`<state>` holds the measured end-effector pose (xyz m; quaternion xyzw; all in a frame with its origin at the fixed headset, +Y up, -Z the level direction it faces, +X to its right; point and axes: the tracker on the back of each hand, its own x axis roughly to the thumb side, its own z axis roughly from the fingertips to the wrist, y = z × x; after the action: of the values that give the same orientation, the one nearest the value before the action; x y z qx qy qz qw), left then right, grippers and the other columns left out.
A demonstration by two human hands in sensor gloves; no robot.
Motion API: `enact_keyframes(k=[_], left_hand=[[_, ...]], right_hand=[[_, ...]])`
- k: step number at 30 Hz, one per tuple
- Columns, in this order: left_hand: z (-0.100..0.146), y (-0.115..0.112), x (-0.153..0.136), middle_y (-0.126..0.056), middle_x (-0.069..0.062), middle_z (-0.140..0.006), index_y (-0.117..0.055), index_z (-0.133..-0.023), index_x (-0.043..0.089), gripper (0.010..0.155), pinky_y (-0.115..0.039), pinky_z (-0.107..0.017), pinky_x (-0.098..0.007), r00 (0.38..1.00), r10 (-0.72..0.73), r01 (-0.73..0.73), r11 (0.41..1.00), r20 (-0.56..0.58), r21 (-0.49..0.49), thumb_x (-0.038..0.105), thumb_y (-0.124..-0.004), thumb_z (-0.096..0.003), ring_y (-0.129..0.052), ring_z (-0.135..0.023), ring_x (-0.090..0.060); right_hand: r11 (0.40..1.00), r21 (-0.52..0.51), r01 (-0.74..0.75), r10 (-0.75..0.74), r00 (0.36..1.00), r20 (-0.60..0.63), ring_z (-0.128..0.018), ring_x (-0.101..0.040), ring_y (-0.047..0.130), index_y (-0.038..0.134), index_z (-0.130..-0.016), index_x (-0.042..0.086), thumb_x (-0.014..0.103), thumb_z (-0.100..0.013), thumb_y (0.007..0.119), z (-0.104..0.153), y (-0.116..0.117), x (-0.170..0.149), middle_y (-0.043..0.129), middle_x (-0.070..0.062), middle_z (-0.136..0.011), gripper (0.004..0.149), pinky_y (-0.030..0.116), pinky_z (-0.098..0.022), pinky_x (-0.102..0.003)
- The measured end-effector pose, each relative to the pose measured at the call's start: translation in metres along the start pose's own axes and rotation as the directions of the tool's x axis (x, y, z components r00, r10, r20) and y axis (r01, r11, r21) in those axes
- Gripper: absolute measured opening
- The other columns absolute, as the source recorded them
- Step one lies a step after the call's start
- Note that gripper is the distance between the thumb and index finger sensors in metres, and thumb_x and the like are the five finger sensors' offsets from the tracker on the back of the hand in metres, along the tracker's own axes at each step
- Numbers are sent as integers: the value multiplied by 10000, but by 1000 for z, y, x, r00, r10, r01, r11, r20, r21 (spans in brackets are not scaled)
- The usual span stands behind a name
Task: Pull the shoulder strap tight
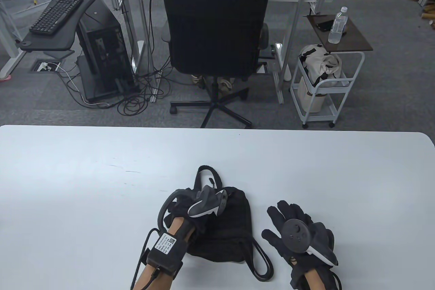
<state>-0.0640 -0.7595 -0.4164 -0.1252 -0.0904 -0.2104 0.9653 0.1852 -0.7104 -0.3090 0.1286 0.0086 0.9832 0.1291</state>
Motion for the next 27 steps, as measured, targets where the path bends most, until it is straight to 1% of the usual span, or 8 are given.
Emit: enact_keyframes(k=[2, 4, 7, 13, 14, 22, 25, 27], left_hand=[[0, 0, 1, -736, -12, -1061, -587, -1083, 261, 657, -641, -771, -572, 1000, -24, 24, 1000, 2, 10, 481, -751, -486, -836, -961, -268], [2, 3, -4, -724, -8, -1067, -568, -1090, 257, 661, -640, -773, -576, 1000, 3, -3, 1000, 9, 15, 475, -740, -490, -838, -968, -274], [12, 11, -16, -655, -43, -1086, -491, -1108, 220, 689, -666, -772, -560, 996, 82, -84, 990, 23, 112, 452, -720, -502, -845, -1004, -256], [34, 18, -38, -631, -69, -1094, -436, -1125, 181, 723, -721, -743, -529, 975, 206, -222, 937, 84, 271, 443, -711, -510, -905, -918, -195], [37, 18, -40, -640, -67, -1094, -443, -1125, 181, 722, -723, -740, -527, 968, 232, -250, 923, 95, 291, 444, -713, -509, -904, -906, -219], [51, -5, -48, -683, -58, -1089, -486, -1124, 191, 707, -727, -736, -527, 921, 365, -389, 849, 136, 357, 454, -721, -511, -916, -895, -205], [54, -12, -50, -687, -65, -1090, -494, -1126, 187, 704, -731, -731, -528, 884, 440, -466, 798, 158, 383, 453, -724, -516, -920, -887, -206], [54, -13, -53, -694, -59, -1084, -492, -1123, 186, 707, -742, -725, -514, 898, 415, -439, 824, 146, 357, 463, -718, -513, -929, -877, -170]], right_hand=[[1000, 2, 1, -1, 1000, 3, -1018, -544, 494, 578, -1103, 190, 515, -511, 699, 0, 0, 0, 469, -193, -1176, 686, 477, -687, -715], [1000, 5, 3, -3, 1000, 6, -1017, -542, 502, 585, -1101, 191, 513, -511, 699, 0, 0, 0, 480, -193, -1174, 681, 481, -686, -715], [1000, -1, 4, -4, 1000, 10, -1012, -544, 515, 592, -1097, 190, 512, -512, 699, 0, 0, 0, 493, -191, -1170, 676, 488, -685, -713], [1000, -1, 4, -4, 1000, 19, -1007, -544, 529, 602, -1094, 188, 510, -514, 698, -1, 2, 1, 510, -190, -1166, 670, 495, -683, -712], [1000, 4, 5, -5, 1000, 20, -1006, -543, 533, 602, -1093, 190, 510, -513, 698, -1, 2, 1, 513, -191, -1165, 668, 497, -683, -711], [998, 33, 44, -45, 999, 27, -963, -522, 624, 617, -1086, 183, 506, -516, 696, -6, 10, 3, 575, -189, -1139, 660, 560, -667, -681], [996, 41, 77, -78, 997, 25, -929, -502, 677, 625, -1083, 180, 505, -519, 695, -12, 12, 9, 597, -187, -1128, 655, 609, -645, -653], [992, 51, 112, -113, 994, 14, -901, -490, 702, 629, -1082, 178, 502, -522, 695, -20, 10, 17, 602, -187, -1125, 650, 635, -626, -634]])
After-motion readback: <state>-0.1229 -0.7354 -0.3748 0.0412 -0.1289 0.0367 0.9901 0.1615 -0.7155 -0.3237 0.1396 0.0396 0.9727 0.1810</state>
